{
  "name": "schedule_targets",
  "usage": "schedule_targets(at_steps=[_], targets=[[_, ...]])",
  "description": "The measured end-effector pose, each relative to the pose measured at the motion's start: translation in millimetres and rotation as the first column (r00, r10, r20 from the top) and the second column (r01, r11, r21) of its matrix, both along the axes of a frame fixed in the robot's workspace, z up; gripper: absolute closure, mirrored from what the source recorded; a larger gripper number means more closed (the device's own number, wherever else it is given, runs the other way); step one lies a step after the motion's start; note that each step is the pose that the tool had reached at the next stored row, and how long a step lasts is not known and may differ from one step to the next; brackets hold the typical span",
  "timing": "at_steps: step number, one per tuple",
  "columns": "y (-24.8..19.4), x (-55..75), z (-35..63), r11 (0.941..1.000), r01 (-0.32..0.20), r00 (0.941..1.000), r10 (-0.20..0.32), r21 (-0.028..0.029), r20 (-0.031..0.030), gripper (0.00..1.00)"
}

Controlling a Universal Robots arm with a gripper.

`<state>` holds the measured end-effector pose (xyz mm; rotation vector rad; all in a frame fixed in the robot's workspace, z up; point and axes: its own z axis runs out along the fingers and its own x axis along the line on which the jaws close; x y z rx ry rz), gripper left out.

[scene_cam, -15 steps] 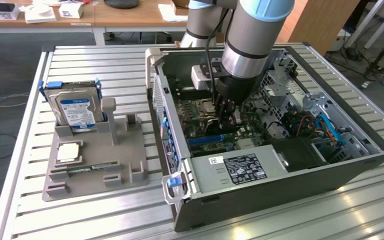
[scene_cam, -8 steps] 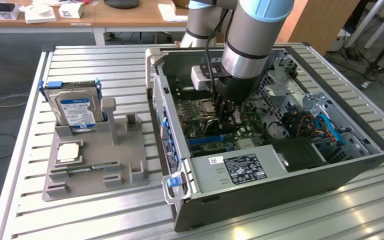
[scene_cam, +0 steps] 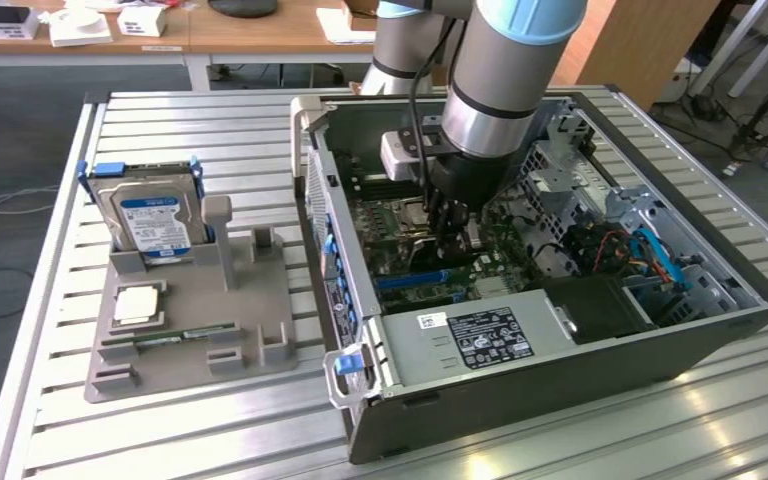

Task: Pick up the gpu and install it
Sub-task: 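Insert the gpu into the slot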

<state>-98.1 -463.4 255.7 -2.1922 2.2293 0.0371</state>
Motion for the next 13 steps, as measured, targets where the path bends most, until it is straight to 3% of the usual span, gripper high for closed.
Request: schedule_targets(at_steps=[13], targets=[[-0.1,-0.6,-5.5,1.0000,0.000,1.0000,0.000,-0.0001,0.0025,0.72]])
